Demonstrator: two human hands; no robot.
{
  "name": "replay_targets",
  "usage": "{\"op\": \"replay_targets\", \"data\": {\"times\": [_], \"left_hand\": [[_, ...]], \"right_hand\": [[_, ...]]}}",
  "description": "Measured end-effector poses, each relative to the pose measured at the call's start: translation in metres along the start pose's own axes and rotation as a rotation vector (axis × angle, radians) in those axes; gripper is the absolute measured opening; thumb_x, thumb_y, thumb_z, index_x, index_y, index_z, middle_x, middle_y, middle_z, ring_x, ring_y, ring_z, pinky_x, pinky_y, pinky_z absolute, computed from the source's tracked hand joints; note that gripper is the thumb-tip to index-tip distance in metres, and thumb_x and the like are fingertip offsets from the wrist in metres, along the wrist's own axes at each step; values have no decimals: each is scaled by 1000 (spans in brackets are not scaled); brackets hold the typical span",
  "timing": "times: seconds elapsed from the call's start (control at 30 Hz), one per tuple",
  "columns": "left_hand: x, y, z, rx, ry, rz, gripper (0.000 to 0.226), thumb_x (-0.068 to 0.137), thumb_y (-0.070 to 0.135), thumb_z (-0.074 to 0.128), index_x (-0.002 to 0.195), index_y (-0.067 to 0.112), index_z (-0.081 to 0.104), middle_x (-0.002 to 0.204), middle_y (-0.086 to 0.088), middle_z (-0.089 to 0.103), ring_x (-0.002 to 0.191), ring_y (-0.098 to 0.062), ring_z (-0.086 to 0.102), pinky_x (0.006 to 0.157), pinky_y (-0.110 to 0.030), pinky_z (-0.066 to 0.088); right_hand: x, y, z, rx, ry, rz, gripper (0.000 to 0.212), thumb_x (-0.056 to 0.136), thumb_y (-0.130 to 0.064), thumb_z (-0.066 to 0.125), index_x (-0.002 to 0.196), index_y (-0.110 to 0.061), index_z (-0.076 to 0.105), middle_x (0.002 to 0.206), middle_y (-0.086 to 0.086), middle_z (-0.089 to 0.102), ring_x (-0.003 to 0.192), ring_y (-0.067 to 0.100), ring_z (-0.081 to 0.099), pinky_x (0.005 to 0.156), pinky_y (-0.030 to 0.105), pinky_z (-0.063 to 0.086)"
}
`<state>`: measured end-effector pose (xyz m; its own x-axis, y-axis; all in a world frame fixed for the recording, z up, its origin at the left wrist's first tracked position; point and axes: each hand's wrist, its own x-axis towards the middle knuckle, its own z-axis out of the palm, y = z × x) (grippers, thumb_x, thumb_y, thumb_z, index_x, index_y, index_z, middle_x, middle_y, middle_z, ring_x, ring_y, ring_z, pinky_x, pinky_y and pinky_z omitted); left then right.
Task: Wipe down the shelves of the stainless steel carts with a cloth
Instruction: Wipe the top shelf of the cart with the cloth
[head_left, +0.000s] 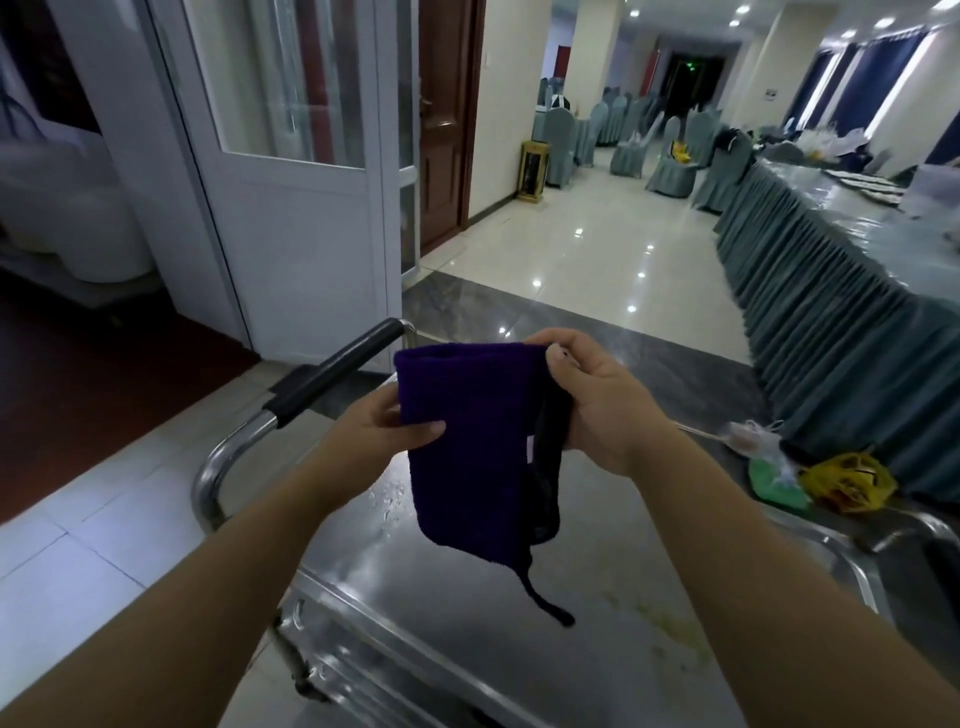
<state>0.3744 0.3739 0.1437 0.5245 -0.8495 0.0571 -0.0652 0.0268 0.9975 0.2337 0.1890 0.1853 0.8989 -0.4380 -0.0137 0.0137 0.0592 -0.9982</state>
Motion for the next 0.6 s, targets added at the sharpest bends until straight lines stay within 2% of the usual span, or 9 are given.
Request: {"op": "replay_targets", "data": {"times": [0.07, 0.17, 0.27, 0.33, 0.37, 0.43, 0.47, 0.53, 0.6], "left_hand": [[14, 0, 2, -16, 30, -53, 31, 80, 24, 63, 111, 23, 58, 102, 3, 70, 93, -14, 68, 66, -22, 56], [35, -7, 8, 74, 154, -148, 18, 87, 28, 60, 100, 18, 57, 97, -3, 69, 86, -21, 69, 61, -26, 56], [51, -15, 12, 210, 274, -202, 27, 85, 40, 61, 100, 18, 55, 100, -5, 65, 88, -22, 65, 72, -35, 56], [60, -20, 12, 278, 337, -233, 36, 82, 44, 63, 103, 17, 53, 99, -3, 63, 87, -20, 64, 69, -33, 54], [64, -24, 11, 317, 362, -251, 40, 80, 44, 66, 106, 17, 50, 98, -1, 61, 86, -18, 63, 67, -31, 53], [70, -29, 8, 344, 367, -282, 47, 77, 40, 70, 112, 22, 45, 94, 5, 56, 84, -14, 60, 67, -31, 53], [72, -31, 5, 314, 328, -292, 49, 76, 35, 73, 114, 26, 44, 93, 6, 56, 84, -14, 60, 67, -31, 54], [74, -36, -4, 256, 167, -310, 48, 72, 25, 77, 111, 35, 51, 97, 3, 59, 84, -16, 63, 58, -22, 55], [76, -41, -14, 318, -17, -330, 56, 64, 15, 83, 106, 41, 56, 100, 7, 58, 88, -12, 62, 52, -10, 49]], "right_hand": [[16, 7, -8, -31, 136, 84, 22, 100, -30, 39, 101, -34, 61, 100, 3, 62, 90, 27, 61, 60, 45, 56], [36, 27, -16, -34, 283, 239, 26, 98, -29, 47, 123, -29, 49, 102, 7, 60, 83, 25, 63, 58, 40, 55], [44, 48, -23, 108, 239, 349, 81, 76, -17, 76, 142, -23, 30, 134, 15, 45, 100, 30, 60, 63, 41, 57], [45, 61, -24, -102, 204, 322, 108, 57, -8, 88, 143, -27, 27, 147, 13, 25, 115, 31, 49, 81, 43, 56], [45, 67, -23, -281, 205, 288, 111, 52, -6, 90, 142, -29, 29, 149, 8, 19, 123, 30, 41, 91, 43, 51], [49, 78, -19, -479, 236, 197, 102, 52, -4, 89, 137, -32, 39, 149, 0, 9, 129, 27, 32, 97, 37, 47], [51, 82, -17, -492, 257, 154, 91, 56, -1, 87, 131, -32, 45, 148, -1, 8, 127, 25, 32, 91, 30, 50], [57, 88, -15, -507, 323, 79, 66, 64, 2, 80, 112, -35, 55, 145, -2, 14, 120, 18, 35, 80, 15, 47], [63, 94, -15, -580, 366, 15, 47, 71, 2, 75, 97, -34, 59, 136, -3, 28, 118, 13, 37, 86, 12, 39]]}}
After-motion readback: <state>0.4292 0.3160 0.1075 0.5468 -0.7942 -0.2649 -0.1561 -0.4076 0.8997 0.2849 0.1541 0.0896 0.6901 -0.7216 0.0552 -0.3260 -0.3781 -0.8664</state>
